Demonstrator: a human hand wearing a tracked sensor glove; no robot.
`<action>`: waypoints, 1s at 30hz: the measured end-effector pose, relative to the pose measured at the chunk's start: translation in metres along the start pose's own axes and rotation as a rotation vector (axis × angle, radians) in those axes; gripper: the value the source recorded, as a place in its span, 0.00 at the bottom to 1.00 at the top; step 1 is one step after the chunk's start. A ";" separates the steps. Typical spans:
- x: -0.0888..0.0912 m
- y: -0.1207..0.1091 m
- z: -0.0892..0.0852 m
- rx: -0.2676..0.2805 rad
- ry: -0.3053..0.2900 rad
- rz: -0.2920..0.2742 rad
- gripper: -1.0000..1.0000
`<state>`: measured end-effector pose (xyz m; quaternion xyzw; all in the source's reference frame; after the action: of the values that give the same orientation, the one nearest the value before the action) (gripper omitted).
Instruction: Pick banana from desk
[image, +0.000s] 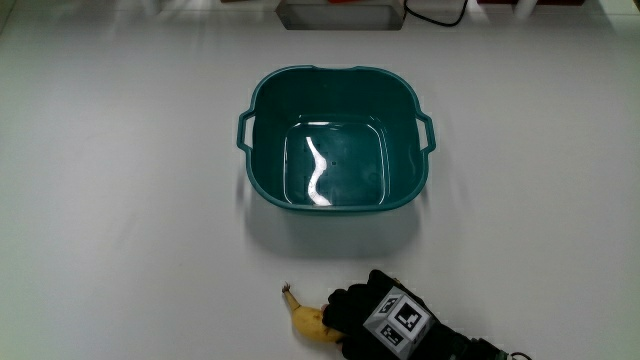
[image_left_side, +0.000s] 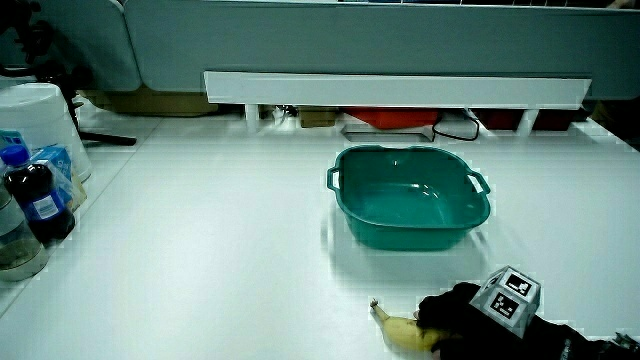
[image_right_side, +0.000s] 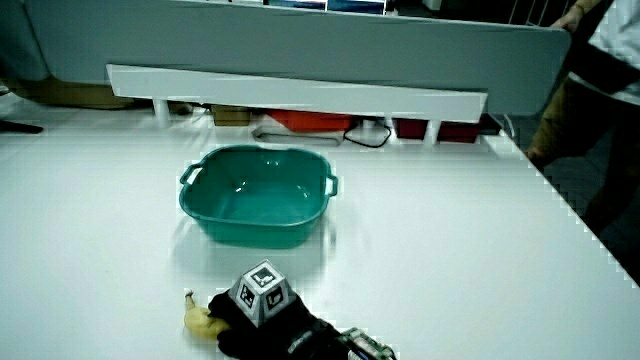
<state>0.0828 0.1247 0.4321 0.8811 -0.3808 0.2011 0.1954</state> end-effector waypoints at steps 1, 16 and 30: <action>0.000 0.000 0.002 0.014 0.001 0.000 1.00; 0.012 0.005 0.061 0.046 0.061 0.002 1.00; 0.051 0.027 0.111 0.123 -0.068 -0.036 1.00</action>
<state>0.1174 0.0227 0.3692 0.9046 -0.3582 0.1904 0.1313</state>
